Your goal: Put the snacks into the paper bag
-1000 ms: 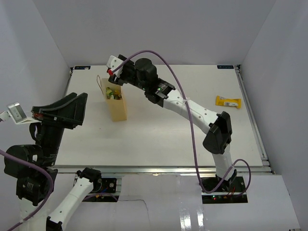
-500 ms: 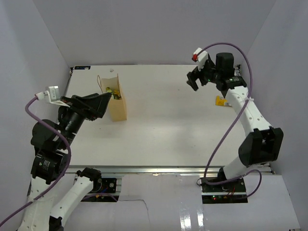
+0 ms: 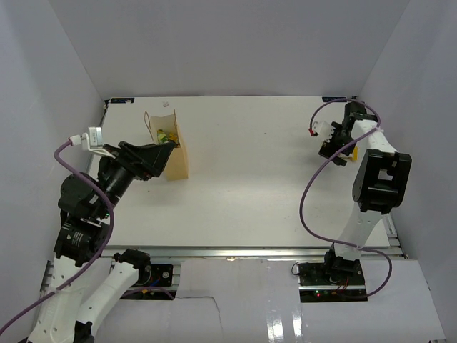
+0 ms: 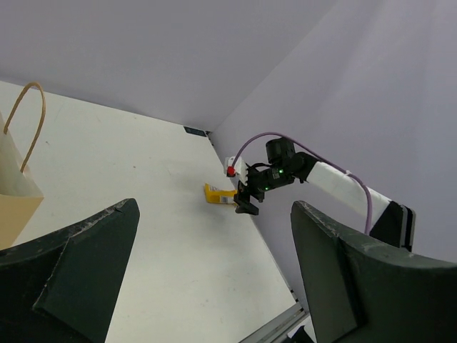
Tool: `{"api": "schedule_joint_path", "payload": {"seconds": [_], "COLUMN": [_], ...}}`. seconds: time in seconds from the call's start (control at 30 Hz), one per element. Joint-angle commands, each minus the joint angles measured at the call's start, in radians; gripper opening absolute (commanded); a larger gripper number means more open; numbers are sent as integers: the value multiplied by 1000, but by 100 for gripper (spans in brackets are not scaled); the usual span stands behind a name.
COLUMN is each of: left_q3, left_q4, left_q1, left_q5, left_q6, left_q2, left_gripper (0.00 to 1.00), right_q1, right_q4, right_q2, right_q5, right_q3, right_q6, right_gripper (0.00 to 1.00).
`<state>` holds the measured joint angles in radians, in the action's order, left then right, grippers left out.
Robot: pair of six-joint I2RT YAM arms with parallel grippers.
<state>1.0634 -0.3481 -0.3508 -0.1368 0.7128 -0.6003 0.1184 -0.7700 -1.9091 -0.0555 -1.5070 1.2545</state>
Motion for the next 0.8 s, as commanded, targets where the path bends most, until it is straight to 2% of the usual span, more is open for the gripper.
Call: {"api": "schedule_joint_path", "payload": {"seconds": [0.0,0.17,0.3,0.43,0.57,0.67,0.7,0.77], "left_q3": [-16,-23,-17,18,201,280,318,342], "left_q4": [8,-8,-11,-66,-338,-446,-462,-489], "left_q1": [-2,-2,-2,-2,-2,-2,-2,-4], "left_q5": [2,13,9,66,247,270,272,269], "left_q6": [11,16,19,82,285,480,522,654], "left_q2": [37,43,31,8,-128,-193,-222,-239], "left_gripper": [98,98,98,98,97,94,93,91], "right_q1": [29,36,36,38,41,43,44,47], "right_q4": [81,95,36,-21,-83,-146,-161,-201], "right_q2": [-77,-197,-271,-286,-312,-330,-337,-340], "right_q5": [169,169,106,28,-33,-59,-69,-86], "right_q3": [-109,-194,-297,-305,-304,-318,-323,-318], "right_q6": [167,238,253,307,333,322,318,312], "right_gripper": [97,95,92,87,79,70,63,56]}}
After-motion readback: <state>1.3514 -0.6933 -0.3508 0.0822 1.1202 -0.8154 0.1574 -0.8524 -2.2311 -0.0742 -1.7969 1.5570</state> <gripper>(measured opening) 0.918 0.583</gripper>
